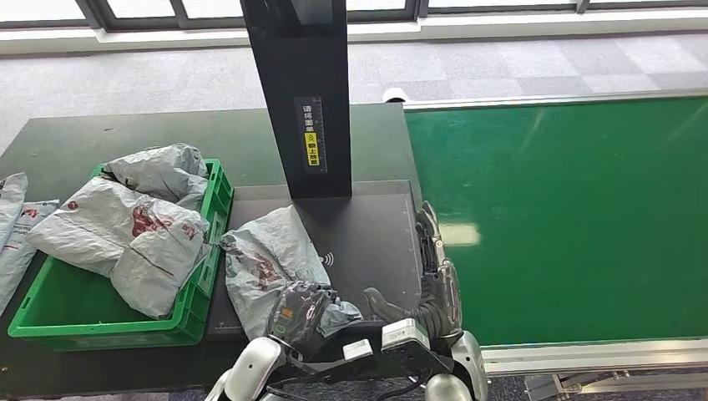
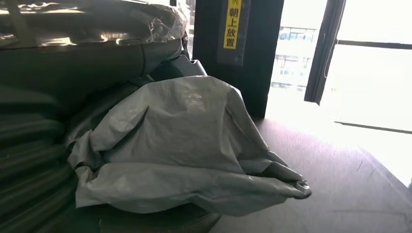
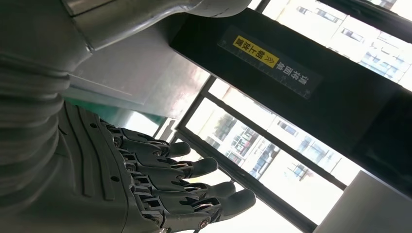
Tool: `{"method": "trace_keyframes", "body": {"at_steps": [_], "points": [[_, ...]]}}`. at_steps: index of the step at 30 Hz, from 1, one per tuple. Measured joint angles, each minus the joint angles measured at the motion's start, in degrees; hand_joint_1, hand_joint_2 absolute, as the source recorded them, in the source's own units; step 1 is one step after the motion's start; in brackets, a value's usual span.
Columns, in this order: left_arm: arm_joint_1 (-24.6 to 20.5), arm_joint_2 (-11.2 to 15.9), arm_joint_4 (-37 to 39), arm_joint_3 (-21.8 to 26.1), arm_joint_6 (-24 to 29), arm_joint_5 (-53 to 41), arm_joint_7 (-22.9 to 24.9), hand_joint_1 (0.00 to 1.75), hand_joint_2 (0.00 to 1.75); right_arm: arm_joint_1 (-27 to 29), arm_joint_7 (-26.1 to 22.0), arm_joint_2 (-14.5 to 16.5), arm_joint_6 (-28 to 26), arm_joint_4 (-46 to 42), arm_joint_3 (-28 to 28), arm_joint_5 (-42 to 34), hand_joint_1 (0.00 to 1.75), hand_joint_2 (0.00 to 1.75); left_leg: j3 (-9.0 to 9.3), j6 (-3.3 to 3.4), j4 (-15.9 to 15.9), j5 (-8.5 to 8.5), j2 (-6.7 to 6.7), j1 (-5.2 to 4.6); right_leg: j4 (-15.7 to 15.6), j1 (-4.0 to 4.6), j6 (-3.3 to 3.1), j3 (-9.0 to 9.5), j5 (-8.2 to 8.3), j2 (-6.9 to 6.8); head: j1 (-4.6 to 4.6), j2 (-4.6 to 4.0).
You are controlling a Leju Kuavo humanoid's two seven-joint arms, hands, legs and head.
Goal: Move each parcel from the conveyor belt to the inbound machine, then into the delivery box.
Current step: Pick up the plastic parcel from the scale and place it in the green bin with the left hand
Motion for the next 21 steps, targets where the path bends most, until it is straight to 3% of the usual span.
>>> {"method": "trace_keyframes", "body": {"at_steps": [9,11,16,21], "points": [[0.89,0.44,-6.29,0.12,9.56,3.65,-2.65,1.75,1.75,1.1,-0.19,0.0,-0.94,-1.29,0.0,0.44,0.0,1.75,-0.08,0.02,0.0,-0.03,-0.03,0.0,0.0,0.0,0.02,-0.06,-0.02,-0.01,0.0,0.0],[1.75,0.23,-8.91,0.9,12.18,5.95,-6.19,1.75,1.75,1.34,-0.28,0.0,-1.51,-1.5,0.01,0.45,0.0,1.75,-0.11,0.02,0.0,-0.03,-0.03,0.0,0.0,0.0,0.02,-0.08,-0.02,0.0,0.0,0.0],[4.74,-2.97,-19.17,8.44,13.81,13.71,-22.21,1.75,1.75,1.93,-0.74,0.0,-2.79,-1.82,0.21,0.17,0.0,1.75,-0.29,0.01,0.0,-0.05,-0.02,0.0,0.0,0.0,0.02,-0.09,-0.03,0.0,0.01,0.0],[6.65,-3.86,-30.17,14.92,13.86,19.87,-28.13,1.75,1.75,1.91,-1.38,0.0,-3.1,-1.82,0.74,-0.38,0.0,1.75,-0.44,-0.02,-0.01,-0.09,0.01,0.01,0.0,0.06,0.0,-0.12,-0.09,0.01,-0.01,0.0]]}}
